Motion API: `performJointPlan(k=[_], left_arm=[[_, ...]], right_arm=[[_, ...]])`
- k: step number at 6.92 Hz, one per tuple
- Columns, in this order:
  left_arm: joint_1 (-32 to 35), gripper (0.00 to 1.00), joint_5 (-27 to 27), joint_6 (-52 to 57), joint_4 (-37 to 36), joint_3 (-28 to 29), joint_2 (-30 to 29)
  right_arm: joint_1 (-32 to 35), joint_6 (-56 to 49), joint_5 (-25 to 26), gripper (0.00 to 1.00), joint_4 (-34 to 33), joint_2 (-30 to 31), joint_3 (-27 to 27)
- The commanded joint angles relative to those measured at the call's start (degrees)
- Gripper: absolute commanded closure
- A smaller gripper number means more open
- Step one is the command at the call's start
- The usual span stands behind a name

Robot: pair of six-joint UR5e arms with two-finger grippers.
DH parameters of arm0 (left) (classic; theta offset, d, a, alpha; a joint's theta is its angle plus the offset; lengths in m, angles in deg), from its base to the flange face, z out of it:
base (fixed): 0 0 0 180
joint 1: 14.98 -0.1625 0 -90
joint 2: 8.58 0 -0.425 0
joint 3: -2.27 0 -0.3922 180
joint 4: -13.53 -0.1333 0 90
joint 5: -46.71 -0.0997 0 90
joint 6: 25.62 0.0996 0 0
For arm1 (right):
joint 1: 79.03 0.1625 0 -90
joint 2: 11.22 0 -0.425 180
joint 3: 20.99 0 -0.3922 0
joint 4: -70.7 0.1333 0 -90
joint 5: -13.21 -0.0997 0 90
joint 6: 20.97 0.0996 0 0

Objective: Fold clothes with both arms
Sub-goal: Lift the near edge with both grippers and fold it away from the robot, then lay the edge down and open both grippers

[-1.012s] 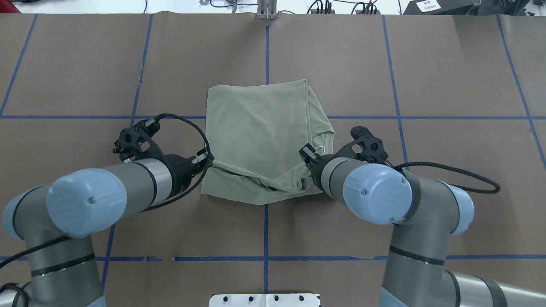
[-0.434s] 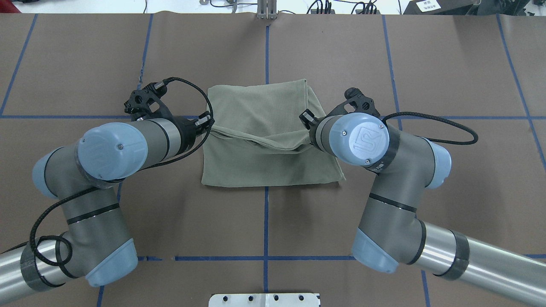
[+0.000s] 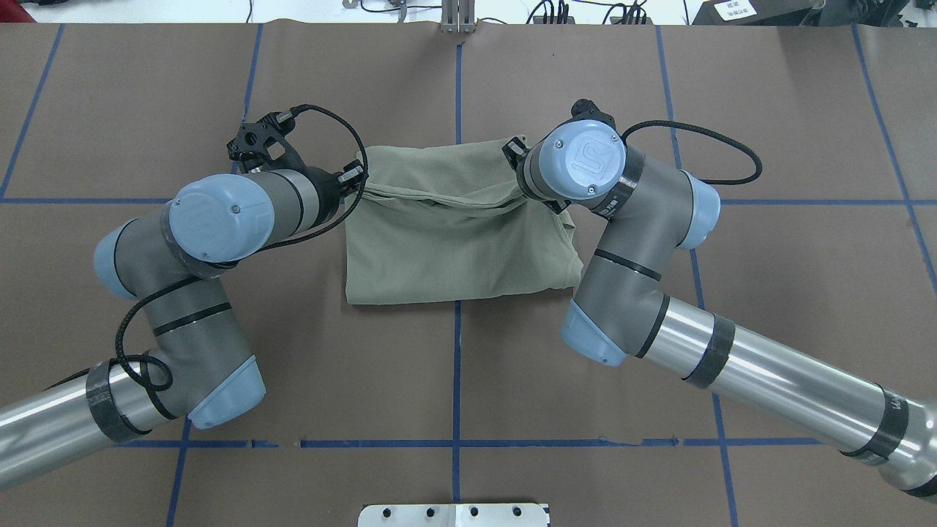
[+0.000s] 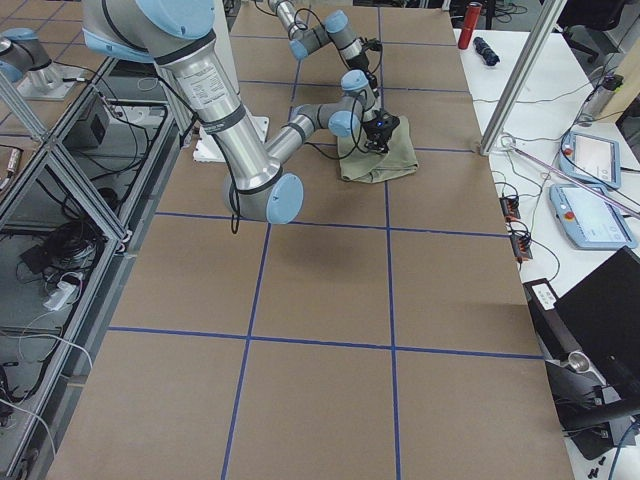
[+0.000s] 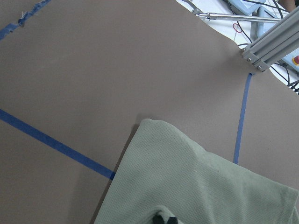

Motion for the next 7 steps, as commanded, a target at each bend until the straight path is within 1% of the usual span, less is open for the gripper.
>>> performJointPlan(k=[1, 2, 3, 4, 5, 6, 7], left_arm=[[1.72, 1.00, -0.09, 1.92, 3.88, 5.70, -2.17], [1.98, 1.00, -0.09, 2.54, 4.34, 6.07, -2.27], [2.07, 1.00, -0.09, 3.24, 4.52, 7.64, -2.27], [3.03, 1.00, -0.35, 4.38, 8.87, 13.40, -3.83], [5.56, 0.50, -0.53, 10.31, 19.27, 23.99, -5.42], [8.20, 0.34, -0.44, 16.72, 22.50, 25.40, -5.26], [9.01, 0.30, -0.27, 17.39, 23.06, 25.32, -5.17]], right_arm=[[1.24, -0.82, -0.60, 1.00, 1.79, -2.53, -4.65], [1.59, -1.26, -0.77, 1.00, 1.79, -2.89, -5.62], [1.85, -2.48, -0.78, 1.00, 2.31, -4.03, -8.16], [2.90, -4.93, -0.95, 1.00, 7.97, -4.82, -13.84], [4.21, -10.61, -0.95, 0.01, 13.69, -4.83, -19.90], [6.23, -18.58, -1.39, 0.00, 13.74, -4.83, -20.39], [11.38, -21.97, -7.48, 0.00, 13.74, -4.39, -20.57]])
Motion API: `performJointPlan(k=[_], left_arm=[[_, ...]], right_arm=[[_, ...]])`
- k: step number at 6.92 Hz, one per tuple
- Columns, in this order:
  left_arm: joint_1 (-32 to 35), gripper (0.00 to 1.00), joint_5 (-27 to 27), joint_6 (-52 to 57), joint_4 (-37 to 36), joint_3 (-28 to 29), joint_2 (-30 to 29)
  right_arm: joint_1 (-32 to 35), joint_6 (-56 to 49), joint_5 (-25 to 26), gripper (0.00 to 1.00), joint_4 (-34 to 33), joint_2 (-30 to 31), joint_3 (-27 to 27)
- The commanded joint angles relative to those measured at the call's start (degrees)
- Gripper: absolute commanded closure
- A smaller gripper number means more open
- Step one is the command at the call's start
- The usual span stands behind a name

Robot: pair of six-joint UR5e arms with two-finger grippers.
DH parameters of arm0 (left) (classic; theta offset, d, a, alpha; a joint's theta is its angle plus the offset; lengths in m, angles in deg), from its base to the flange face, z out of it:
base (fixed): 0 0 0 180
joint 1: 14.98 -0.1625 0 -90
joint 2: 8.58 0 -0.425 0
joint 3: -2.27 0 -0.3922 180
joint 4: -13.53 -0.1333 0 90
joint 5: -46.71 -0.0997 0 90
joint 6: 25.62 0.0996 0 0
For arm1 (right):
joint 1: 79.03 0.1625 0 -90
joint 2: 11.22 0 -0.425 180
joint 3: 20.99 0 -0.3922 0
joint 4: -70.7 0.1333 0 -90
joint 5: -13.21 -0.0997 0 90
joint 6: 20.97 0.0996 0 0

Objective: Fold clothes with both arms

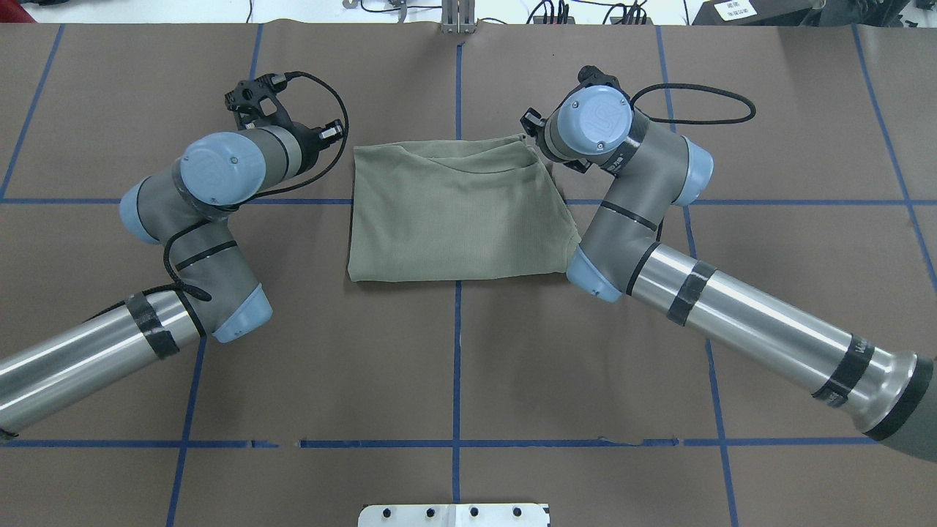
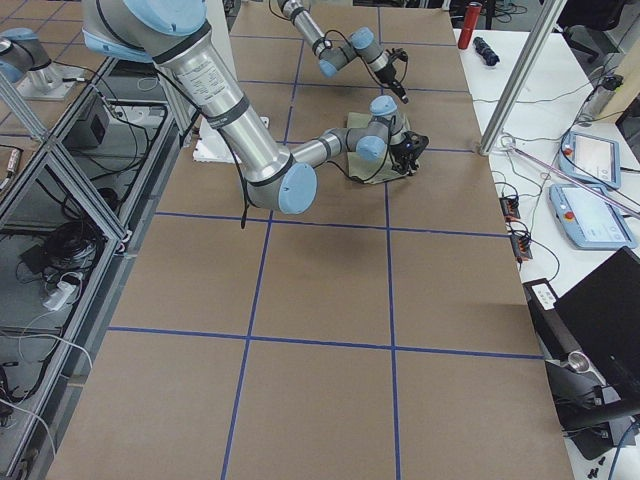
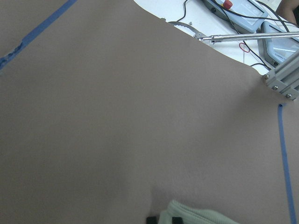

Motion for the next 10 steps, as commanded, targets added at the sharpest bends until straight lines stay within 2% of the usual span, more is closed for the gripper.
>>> performJointPlan(k=[1, 2, 3, 4, 6, 7, 8, 9, 10], left_arm=[[2.13, 0.30, 0.39, 2.91, 2.42, 0.45, 0.62], [2.23, 0.30, 1.01, 4.83, 2.42, -3.48, 4.11], [4.05, 0.30, 6.32, 10.94, 2.42, -7.52, 7.02], [6.77, 0.30, 12.99, 15.44, 2.42, -10.87, 11.40], [16.15, 0.30, 27.91, 32.61, 1.63, -17.55, 21.24], [22.81, 0.30, 36.96, 42.37, 1.36, -17.67, 24.77], [29.06, 0.30, 42.88, 50.64, 1.10, -17.58, 28.28], [35.39, 0.30, 48.94, 59.60, -3.17, -17.32, 29.54], [41.19, 0.30, 51.78, 69.09, -12.95, -18.01, 29.46]], right_arm=[[7.91, -12.41, -8.78, 0.00, 0.71, 1.93, -0.32], [9.77, -15.96, -10.56, 0.00, 0.80, 3.86, 0.12], [12.31, -21.74, -14.76, 0.00, 0.45, 7.88, 3.08], [16.77, -29.11, -20.89, 0.00, 0.36, 12.97, 6.16], [28.45, -49.91, -33.55, 0.00, 0.19, 21.59, 7.68], [33.38, -61.67, -38.83, 0.00, -2.16, 24.59, 7.59], [38.04, -74.32, -41.49, 0.00, -7.41, 26.71, 7.68], [42.00, -84.54, -41.69, 0.00, -13.81, 28.30, 8.81], [46.39, -95.78, -41.61, 0.00, -25.71, 28.49, 12.57]])
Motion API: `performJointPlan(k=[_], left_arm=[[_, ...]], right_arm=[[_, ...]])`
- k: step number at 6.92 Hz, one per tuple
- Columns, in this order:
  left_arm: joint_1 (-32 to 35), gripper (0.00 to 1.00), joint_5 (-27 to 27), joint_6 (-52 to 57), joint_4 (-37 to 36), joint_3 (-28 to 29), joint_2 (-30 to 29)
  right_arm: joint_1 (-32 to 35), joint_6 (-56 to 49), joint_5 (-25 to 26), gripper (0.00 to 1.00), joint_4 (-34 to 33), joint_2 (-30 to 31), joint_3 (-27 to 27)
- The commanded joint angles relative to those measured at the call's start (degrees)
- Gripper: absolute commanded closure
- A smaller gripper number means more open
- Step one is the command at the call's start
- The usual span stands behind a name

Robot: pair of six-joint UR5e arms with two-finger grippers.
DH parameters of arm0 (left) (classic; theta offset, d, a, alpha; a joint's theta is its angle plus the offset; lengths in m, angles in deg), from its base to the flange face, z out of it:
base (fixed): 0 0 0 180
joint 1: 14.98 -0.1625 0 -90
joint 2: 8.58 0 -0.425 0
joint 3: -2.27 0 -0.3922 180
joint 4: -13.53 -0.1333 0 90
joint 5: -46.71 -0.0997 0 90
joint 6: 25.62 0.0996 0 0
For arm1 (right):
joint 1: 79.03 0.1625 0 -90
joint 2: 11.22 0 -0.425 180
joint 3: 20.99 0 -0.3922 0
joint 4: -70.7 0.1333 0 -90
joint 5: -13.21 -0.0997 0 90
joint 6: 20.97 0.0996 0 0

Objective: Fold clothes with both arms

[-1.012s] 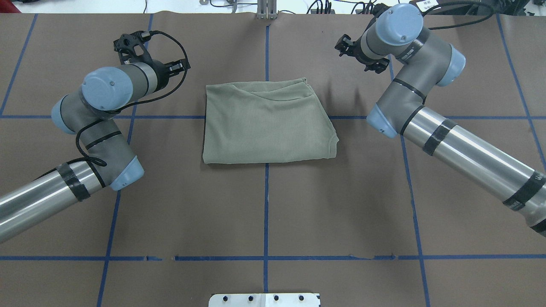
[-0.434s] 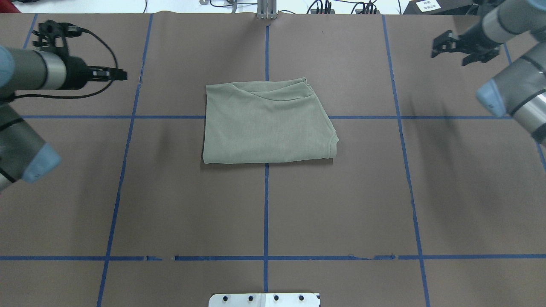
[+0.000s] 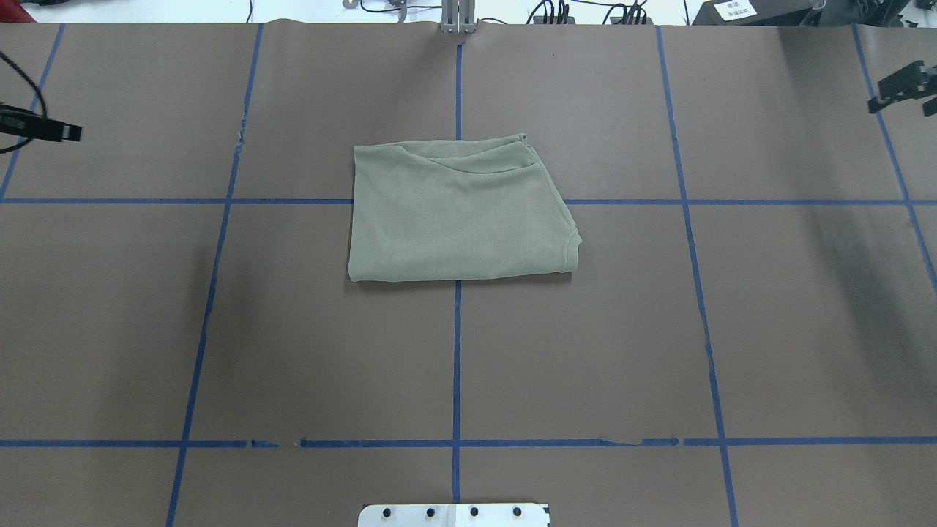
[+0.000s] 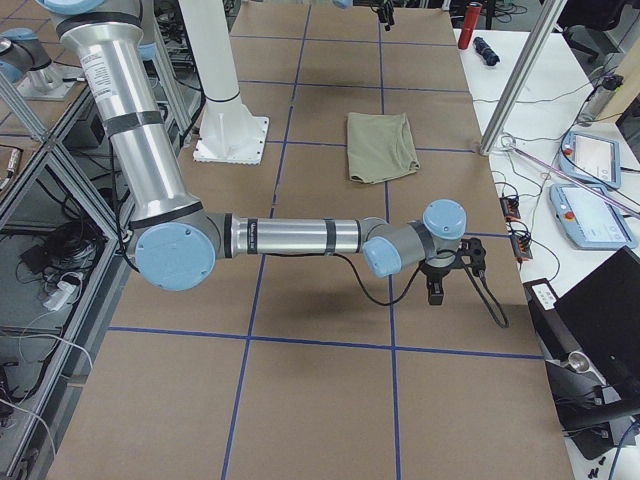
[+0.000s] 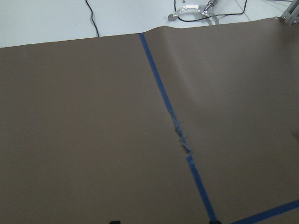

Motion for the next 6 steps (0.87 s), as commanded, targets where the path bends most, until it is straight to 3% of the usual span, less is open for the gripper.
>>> performJointPlan(k=[1, 2, 4, 6], left_arm=[[11.33, 0.24, 5.14, 18.90, -18.37, -1.70, 0.70], [14.94, 0.00, 5.14, 25.59, -26.12, -1.63, 0.43], [16.82, 0.00, 5.14, 27.94, -40.74, -7.83, 0.42], [16.99, 0.00, 5.31, 27.86, -40.53, -9.53, 4.10]], right_arm=[[9.46, -23.26, -0.37, 0.00, -24.49, 2.85, 9.55], [10.63, -26.75, -0.19, 0.00, -31.06, 5.65, 14.93], [10.73, -25.91, -0.36, 0.00, -32.00, 11.20, 21.73], [10.64, -25.90, 0.33, 0.00, -31.74, 11.83, 21.48]])
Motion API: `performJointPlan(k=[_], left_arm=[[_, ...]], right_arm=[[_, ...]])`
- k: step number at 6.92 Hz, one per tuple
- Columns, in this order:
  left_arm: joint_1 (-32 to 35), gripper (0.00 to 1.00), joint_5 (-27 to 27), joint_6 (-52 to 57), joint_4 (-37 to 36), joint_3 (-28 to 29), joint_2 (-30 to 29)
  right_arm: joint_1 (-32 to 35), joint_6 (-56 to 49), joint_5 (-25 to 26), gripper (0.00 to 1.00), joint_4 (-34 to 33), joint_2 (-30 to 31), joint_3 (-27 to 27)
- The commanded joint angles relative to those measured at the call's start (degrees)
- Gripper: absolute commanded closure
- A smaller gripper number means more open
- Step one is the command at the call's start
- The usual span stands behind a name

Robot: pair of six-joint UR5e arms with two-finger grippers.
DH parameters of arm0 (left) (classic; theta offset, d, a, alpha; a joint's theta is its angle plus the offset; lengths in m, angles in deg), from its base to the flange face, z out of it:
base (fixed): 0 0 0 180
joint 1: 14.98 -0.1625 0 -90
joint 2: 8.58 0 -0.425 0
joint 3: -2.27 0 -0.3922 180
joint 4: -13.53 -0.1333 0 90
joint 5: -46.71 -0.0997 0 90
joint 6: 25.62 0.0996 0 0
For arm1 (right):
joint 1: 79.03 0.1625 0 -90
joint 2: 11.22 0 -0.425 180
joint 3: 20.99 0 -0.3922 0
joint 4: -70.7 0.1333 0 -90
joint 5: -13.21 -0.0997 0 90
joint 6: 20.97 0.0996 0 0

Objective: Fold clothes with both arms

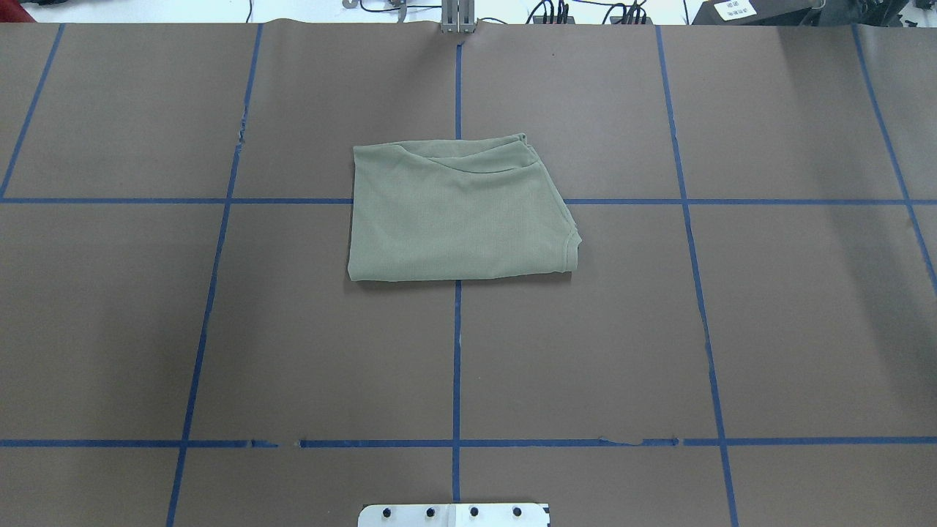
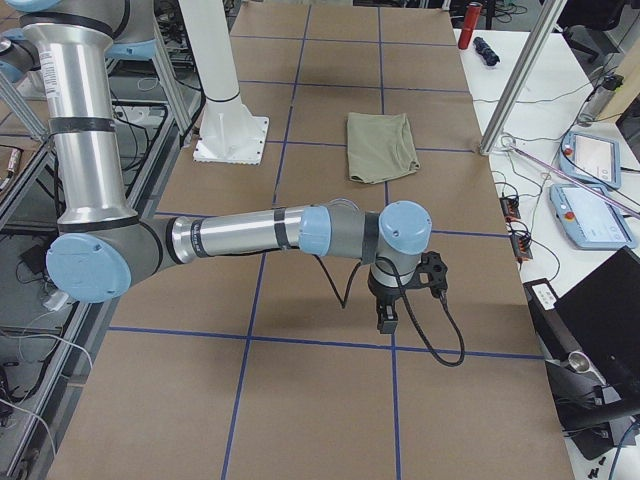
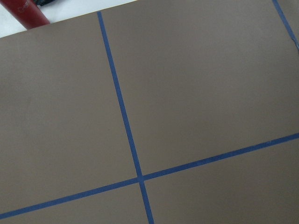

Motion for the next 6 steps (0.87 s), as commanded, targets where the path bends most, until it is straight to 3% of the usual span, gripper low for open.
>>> performJointPlan(k=[1, 6], left_arm=[[0.04, 0.00, -0.13, -0.33, -0.36, -1.42, 4.85], [0.56, 0.00, 0.40, -0.59, -0.60, -3.08, 5.93]], right_arm=[[-0.23, -0.03, 0.69, 0.00, 0.05, 0.61, 0.24], [-1.46, 0.68, 0.43, 0.00, 0.31, 0.44, -2.39]])
